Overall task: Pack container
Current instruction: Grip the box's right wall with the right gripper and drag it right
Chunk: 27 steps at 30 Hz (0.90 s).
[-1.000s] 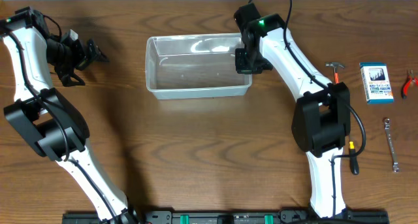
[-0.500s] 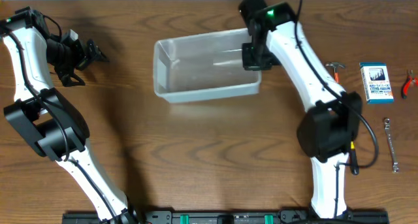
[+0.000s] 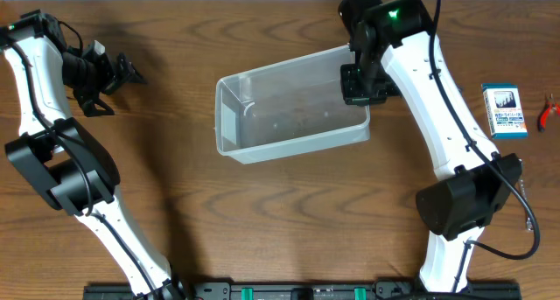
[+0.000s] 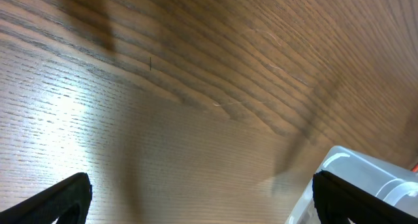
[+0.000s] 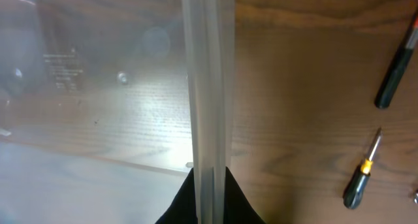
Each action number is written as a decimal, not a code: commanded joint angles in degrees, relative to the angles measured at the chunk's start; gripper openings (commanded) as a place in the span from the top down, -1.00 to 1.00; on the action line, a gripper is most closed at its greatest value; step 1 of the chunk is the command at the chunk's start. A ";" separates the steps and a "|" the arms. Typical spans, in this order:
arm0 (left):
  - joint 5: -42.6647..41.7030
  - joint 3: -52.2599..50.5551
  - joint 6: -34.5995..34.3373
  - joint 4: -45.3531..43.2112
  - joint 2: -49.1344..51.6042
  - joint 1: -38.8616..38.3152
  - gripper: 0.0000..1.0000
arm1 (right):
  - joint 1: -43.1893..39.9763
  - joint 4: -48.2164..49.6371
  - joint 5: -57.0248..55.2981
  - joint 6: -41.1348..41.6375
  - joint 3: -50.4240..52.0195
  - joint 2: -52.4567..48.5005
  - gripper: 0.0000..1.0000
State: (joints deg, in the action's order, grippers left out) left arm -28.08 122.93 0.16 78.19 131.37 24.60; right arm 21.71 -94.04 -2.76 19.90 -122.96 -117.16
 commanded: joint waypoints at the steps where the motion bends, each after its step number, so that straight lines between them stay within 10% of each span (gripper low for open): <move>1: 0.28 1.09 -0.07 0.42 -1.51 0.24 -0.96 | -0.22 -0.02 1.68 -0.87 -0.94 1.99 0.97; 27: 0.31 1.09 -0.04 0.63 -1.51 0.24 -0.96 | -1.14 -2.08 -1.29 -1.73 6.99 3.06 0.97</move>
State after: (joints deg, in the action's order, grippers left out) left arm -28.08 122.93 0.16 78.43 131.37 24.60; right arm 21.56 -96.84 -3.79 18.83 -117.08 -116.92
